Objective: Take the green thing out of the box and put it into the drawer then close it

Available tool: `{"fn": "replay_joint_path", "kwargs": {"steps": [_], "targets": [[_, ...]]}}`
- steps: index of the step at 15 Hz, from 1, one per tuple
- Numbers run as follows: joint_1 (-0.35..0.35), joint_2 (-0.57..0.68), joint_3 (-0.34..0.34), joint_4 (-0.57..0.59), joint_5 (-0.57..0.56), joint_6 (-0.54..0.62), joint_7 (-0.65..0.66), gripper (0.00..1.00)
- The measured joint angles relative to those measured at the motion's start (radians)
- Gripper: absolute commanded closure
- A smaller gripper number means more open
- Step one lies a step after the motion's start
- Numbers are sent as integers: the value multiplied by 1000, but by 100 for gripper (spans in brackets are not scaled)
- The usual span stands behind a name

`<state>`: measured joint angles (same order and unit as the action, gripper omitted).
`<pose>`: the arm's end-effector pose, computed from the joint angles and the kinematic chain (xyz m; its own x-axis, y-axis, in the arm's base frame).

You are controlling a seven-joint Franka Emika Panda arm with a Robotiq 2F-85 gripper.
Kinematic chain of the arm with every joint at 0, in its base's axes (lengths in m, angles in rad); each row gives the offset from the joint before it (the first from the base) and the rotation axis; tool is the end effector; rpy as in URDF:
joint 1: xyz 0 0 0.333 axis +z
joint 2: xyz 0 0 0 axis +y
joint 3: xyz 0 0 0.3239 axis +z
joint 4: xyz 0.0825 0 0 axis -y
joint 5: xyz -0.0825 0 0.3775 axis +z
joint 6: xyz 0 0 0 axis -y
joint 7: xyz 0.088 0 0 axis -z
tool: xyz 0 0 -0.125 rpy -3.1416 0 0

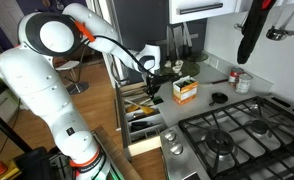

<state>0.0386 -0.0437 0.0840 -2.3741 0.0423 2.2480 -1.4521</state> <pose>0.4725 0.0600 0.3282 0.0249 0.9995 0.0170 0.9961 -0.0234 -0.0854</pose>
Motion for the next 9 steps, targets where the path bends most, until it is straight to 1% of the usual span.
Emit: {"fn": "replay_joint_path", "kwargs": {"steps": [2,3,6,9], "targets": [[2,-16,-2,-6,0,6,2,100],[2,-22,-6,-9,-5,30,8,100],[1,-22,-17,-20,-16,135,63,100],[0,-1,-22,-46,-57,256,165,100]]}}
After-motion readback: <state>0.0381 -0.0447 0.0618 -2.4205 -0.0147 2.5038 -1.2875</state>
